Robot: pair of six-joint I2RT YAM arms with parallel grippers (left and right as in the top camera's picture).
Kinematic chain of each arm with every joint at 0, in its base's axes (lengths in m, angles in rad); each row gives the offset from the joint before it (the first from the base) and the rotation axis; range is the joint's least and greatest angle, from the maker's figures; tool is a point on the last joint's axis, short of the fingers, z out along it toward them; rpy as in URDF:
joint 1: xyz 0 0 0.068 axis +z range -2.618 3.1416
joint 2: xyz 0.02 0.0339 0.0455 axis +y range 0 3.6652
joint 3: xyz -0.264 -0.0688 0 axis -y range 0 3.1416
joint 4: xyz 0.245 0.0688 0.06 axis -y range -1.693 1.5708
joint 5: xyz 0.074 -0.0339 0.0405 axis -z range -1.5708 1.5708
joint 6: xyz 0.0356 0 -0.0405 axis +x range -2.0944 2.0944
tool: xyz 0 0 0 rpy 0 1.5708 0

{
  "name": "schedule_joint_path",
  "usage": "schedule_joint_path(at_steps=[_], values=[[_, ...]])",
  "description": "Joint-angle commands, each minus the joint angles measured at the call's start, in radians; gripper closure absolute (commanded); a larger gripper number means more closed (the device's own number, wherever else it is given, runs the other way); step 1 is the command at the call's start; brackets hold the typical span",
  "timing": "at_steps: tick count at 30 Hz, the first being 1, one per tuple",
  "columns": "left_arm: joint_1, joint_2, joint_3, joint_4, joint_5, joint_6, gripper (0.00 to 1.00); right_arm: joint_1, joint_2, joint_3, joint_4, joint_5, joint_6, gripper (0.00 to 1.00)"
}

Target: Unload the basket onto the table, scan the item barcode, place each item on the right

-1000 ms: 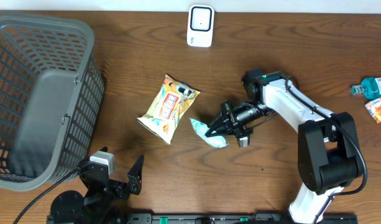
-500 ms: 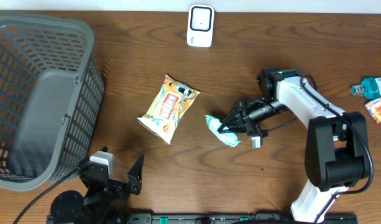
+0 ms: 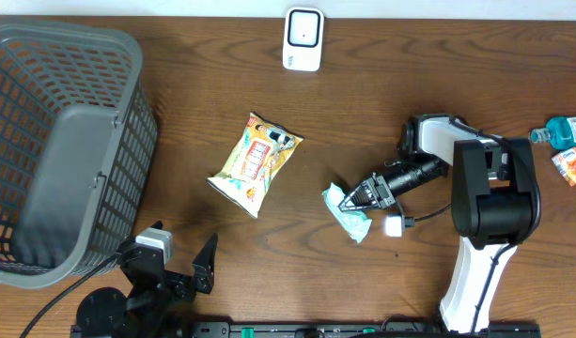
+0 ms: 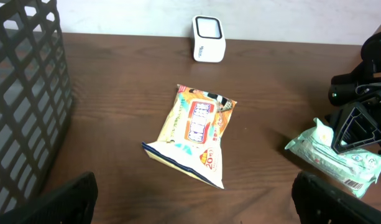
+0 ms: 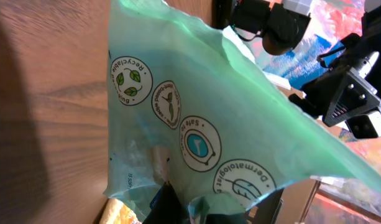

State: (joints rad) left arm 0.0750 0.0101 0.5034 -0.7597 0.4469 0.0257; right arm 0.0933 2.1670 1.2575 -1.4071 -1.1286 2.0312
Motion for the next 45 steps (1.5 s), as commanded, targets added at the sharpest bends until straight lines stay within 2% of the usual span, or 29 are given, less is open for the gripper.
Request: schedule_joint_path(at_steps=[1, 4, 7, 10, 13, 14, 16, 21, 25, 28, 34, 38, 40, 42, 45], values=[[0.003, -0.006, 0.005, 0.000, 0.013, -0.002, 0.02, -0.004, 0.006, 0.007, -0.008, -0.055, 0.016, 0.99], [0.003, -0.006, 0.005, 0.000, 0.013, -0.002, 0.02, -0.003, 0.004, 0.008, -0.007, -0.090, -0.078, 0.99], [0.003, -0.006, 0.005, 0.000, 0.013, -0.002, 0.02, -0.003, 0.004, 0.009, -0.009, -0.094, -0.249, 0.99], [0.003, -0.006, 0.005, 0.000, 0.013, -0.002, 0.02, -0.002, 0.004, 0.014, -0.103, -0.143, -0.531, 0.99], [0.003, -0.006, 0.005, 0.000, 0.013, -0.002, 0.02, 0.001, 0.004, 0.031, -0.294, -0.179, -0.895, 0.99], [0.003, -0.006, 0.005, 0.000, 0.013, -0.002, 0.02, 0.006, -0.003, 0.034, -0.296, -0.206, -0.991, 0.99], [0.003, -0.006, 0.005, 0.000, 0.013, -0.001, 0.02, 0.023, -0.027, 0.037, -0.296, -0.231, -1.084, 0.99], [0.003, -0.006, 0.005, 0.000, 0.013, -0.001, 0.02, 0.072, -0.109, 0.037, -0.296, -0.232, -1.105, 0.99], [0.003, -0.006, 0.005, 0.000, 0.013, -0.002, 0.02, 0.107, -0.187, 0.039, -0.294, -0.231, -1.200, 0.99], [0.003, -0.006, 0.005, 0.000, 0.013, -0.002, 0.02, 0.124, -0.219, 0.039, -0.261, -0.201, -1.186, 0.99], [0.003, -0.006, 0.005, 0.000, 0.013, -0.002, 0.02, 0.157, -0.223, 0.039, -0.059, -0.041, -1.015, 0.99], [0.003, -0.006, 0.005, 0.000, 0.013, -0.002, 0.02, 0.196, -0.223, 0.039, 0.149, 0.143, -0.752, 0.99], [0.003, -0.006, 0.005, 0.000, 0.013, -0.001, 0.02, 0.212, -0.223, 0.039, 0.223, 0.129, -0.819, 0.99], [0.003, -0.006, 0.005, 0.000, 0.013, -0.002, 0.02, 0.229, -0.224, 0.040, 0.294, 0.011, -0.905, 0.99], [0.003, -0.006, 0.005, 0.000, 0.013, -0.001, 0.02, 0.240, -0.227, 0.052, 0.293, -0.048, -0.914, 0.99]])
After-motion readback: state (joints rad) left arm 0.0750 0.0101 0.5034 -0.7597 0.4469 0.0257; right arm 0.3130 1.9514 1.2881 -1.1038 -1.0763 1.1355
